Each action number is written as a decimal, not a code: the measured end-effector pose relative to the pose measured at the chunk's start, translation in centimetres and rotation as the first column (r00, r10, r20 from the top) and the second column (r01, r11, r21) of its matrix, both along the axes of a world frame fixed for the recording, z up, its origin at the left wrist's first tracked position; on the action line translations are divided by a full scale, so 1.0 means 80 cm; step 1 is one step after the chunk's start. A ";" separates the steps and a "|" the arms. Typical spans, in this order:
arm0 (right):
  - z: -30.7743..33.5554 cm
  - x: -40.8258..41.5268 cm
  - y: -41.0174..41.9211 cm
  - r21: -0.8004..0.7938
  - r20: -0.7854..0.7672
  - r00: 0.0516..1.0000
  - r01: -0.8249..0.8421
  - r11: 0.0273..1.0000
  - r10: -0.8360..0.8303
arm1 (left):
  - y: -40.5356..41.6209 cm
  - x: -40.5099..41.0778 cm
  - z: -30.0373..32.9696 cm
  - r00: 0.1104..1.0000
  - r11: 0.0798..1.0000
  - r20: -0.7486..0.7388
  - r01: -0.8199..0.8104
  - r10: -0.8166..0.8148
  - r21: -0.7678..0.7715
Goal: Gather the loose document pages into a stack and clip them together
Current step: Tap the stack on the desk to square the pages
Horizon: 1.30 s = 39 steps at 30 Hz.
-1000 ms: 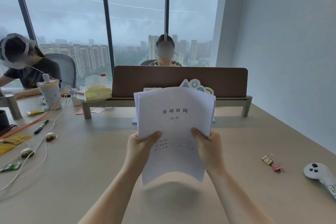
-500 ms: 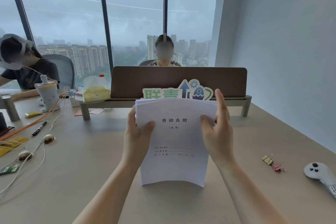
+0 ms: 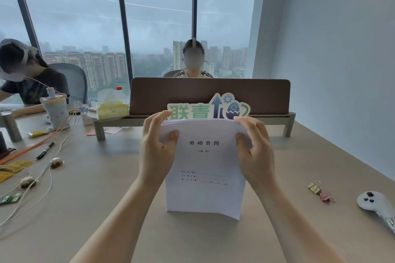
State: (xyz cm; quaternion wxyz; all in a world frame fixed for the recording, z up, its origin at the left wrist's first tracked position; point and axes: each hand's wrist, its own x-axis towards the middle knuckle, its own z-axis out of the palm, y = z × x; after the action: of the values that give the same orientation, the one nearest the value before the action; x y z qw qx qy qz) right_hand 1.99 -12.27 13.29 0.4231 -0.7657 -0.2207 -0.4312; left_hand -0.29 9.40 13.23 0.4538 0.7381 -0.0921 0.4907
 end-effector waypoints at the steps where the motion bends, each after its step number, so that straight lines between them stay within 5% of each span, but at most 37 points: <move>1: 0.001 0.000 0.000 0.002 0.009 1.000 -0.004 1.000 0.004 | 0.001 0.000 0.000 1.000 0.999 0.018 -0.003 0.003 0.036; 21: 0.008 -0.005 -0.002 0.040 0.040 0.992 -0.120 0.992 0.118 | 0.005 -0.006 0.017 1.000 0.997 0.011 0.009 -0.010 0.071; 24: 0.005 -0.004 -0.002 0.110 -0.015 0.990 -0.136 0.985 0.138 | 0.006 -0.009 0.014 0.995 0.993 -0.051 0.076 -0.081 -0.088; 27: 0.001 -0.010 0.000 0.306 -0.141 0.951 -0.224 0.925 0.277 | 0.006 -0.014 0.014 0.920 0.881 -0.155 0.280 -0.360 -0.381; 31: -0.007 -0.013 -0.001 0.594 -0.226 0.769 -0.377 0.710 0.597 | 0.017 -0.007 -0.004 0.806 0.800 -0.285 0.341 -0.519 -0.494; 34: -0.020 -0.011 0.002 0.662 -0.349 0.656 -0.333 0.672 0.669 | 0.014 -0.005 -0.017 0.755 0.744 -0.296 0.355 -0.585 -0.566; 39: -0.012 -0.014 0.013 0.591 -0.361 0.762 -0.260 0.764 0.538 | -0.012 -0.012 -0.004 0.862 0.776 -0.212 0.276 -0.461 -0.567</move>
State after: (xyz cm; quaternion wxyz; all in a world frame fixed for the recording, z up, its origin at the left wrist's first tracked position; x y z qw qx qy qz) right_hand 0.87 -11.20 12.33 0.7366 -0.6439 -0.1428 -0.1500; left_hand -1.25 8.41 12.92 0.7325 0.6278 -0.0218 0.2621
